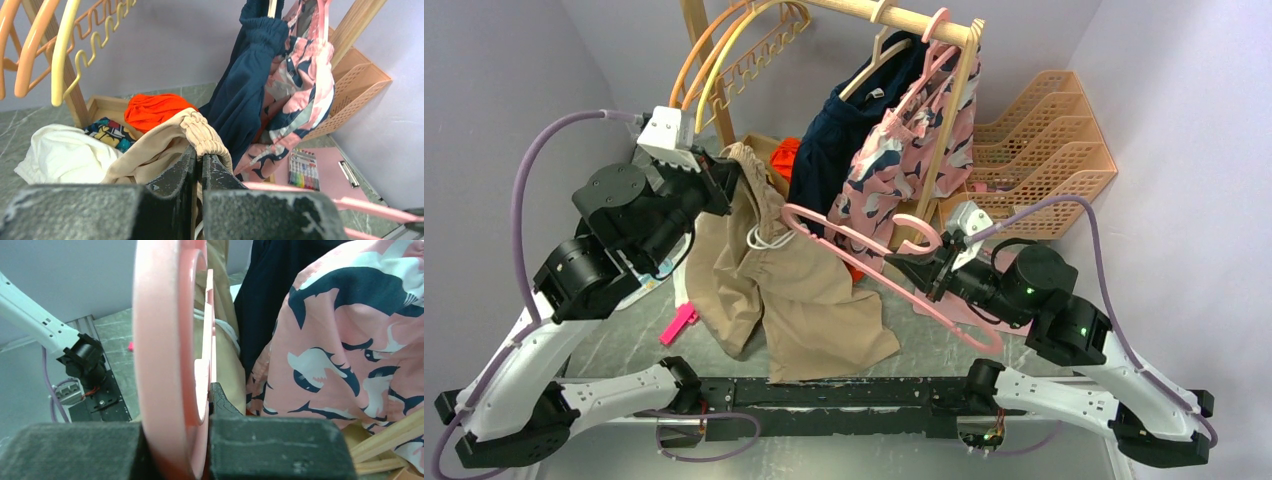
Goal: Place the shorts on the hanger
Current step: Hang the shorts on the hanger.
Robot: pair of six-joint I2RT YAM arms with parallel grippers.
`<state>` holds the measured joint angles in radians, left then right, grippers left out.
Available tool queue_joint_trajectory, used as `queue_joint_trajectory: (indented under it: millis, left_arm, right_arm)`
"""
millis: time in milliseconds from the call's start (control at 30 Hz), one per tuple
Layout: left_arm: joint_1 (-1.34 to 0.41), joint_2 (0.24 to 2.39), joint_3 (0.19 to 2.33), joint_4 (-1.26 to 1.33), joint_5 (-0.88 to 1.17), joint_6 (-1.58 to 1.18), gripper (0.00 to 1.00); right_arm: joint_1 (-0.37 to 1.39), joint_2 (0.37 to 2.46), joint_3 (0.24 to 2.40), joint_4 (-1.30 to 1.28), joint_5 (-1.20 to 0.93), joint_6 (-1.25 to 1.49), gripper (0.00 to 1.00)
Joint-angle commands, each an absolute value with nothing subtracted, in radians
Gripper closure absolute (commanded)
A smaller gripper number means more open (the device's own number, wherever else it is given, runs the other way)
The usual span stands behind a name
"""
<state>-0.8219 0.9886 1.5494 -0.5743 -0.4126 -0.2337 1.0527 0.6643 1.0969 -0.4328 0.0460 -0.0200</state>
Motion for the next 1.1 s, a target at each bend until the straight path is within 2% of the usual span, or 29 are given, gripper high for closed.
queue_joint_trajectory:
  millis: [0,167,367,500,800,867,1000,1067]
  left_arm:
    - [-0.826,0.948,1.5,-0.578,-0.384,-0.207,0.93]
    - [-0.825,0.921,1.485,-0.583,-0.388,-0.204,0.93]
    - [-0.826,0.921,1.497,-0.583,-0.389,-0.197,0.93]
    - [-0.825,0.919,1.49,-0.577,-0.383,-0.2,0.93]
    - [-0.826,0.924,1.446,-0.556,-0.375,-0.215,0.93]
    - [-0.825,0.927,1.441,-0.555,-0.374,-0.216,0.93]
    - [-0.826,0.924,1.433,-0.556,-0.374,-0.216,0.93]
    - [-0.826,0.919,1.429,-0.559,-0.377,-0.218,0.93]
  right_arm:
    - [1.05,0.668,1.154,-0.424,0.1,-0.08,1.0]
    - [1.05,0.744,1.204,-0.488,0.033,-0.118,1.0]
    - [1.049,0.861,1.27,-0.638,-0.215,-0.143,1.0]
    - [1.051,0.9,1.274,-0.72,-0.245,-0.149,1.0]
    - [1.051,0.896,1.256,-0.662,-0.501,-0.091,1.0]
    - [1.051,0.876,1.261,-0.627,-0.482,-0.079,1.0]
    - [1.051,0.798,1.25,-0.565,-0.239,-0.114,1.0]
    - [1.051,0.772,1.247,-0.548,-0.181,-0.125,1.0]
